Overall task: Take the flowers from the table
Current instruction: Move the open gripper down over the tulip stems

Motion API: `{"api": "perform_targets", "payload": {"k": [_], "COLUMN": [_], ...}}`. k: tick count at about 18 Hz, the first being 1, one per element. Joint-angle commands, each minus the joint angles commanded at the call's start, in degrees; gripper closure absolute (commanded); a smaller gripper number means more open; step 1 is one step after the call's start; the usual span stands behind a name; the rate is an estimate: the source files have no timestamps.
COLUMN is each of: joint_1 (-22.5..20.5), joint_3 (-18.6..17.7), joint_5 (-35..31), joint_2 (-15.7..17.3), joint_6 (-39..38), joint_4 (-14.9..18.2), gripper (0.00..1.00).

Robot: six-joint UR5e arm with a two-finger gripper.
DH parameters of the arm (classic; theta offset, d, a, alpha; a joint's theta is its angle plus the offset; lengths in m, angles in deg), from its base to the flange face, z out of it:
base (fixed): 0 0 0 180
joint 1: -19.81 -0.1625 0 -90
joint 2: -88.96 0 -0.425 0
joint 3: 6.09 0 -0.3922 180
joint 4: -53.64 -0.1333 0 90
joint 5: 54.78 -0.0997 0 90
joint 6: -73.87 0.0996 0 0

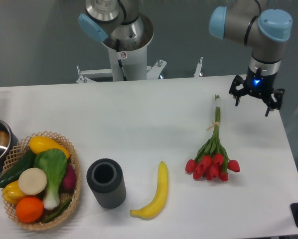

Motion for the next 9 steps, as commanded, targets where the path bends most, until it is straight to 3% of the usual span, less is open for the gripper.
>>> {"api": "perform_targets", "payload": {"k": [3, 9], "joint_1": [0.0, 0.1], "joint_3": [-0.4, -4.5], "joint_5": [0.1, 2.4], "joint_2": [-0.1, -0.3], "joint_6": [-0.2, -3.9], "joint_4": [0.0, -0.7], "gripper": [0.00, 0.00]}}
